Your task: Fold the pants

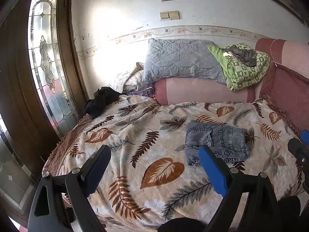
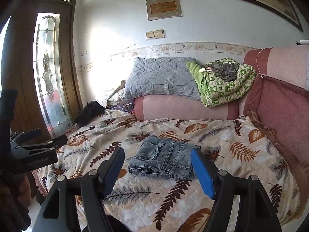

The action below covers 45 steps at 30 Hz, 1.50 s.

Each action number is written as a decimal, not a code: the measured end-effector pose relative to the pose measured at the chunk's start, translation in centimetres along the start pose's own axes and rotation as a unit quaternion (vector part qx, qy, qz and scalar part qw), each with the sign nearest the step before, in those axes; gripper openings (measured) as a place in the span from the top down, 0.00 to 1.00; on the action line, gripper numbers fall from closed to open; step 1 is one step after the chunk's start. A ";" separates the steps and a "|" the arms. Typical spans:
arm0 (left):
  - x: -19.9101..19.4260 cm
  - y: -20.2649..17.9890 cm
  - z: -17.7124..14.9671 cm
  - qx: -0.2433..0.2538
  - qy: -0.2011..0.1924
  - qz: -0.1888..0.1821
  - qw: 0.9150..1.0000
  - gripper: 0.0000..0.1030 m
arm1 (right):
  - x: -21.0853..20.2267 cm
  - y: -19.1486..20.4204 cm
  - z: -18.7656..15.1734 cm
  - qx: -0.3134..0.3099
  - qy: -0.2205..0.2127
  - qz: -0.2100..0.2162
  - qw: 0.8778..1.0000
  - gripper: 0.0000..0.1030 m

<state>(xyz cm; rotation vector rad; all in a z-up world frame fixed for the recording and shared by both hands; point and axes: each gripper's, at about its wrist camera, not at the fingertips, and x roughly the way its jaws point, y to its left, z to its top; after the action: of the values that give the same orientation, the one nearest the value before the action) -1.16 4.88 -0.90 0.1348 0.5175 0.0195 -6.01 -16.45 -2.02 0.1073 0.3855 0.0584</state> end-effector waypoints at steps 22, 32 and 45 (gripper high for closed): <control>1.0 3.2 0.2 -0.029 0.000 0.028 0.999 0.10 | 2.6 2.6 0.0 -0.022 0.021 0.016 0.999 0.28; 1.2 4.1 0.4 -0.034 -0.007 0.025 0.999 0.10 | 3.5 3.4 0.0 -0.033 0.028 0.015 0.999 0.28; 0.9 4.2 1.0 -0.033 -0.015 0.013 0.999 0.10 | 3.7 3.4 0.3 -0.036 0.026 0.013 0.999 0.28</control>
<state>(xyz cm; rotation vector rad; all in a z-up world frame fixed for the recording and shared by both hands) 0.18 8.94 0.07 0.0765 0.4850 0.0609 -2.62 -12.77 -2.76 0.0398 0.4339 0.1012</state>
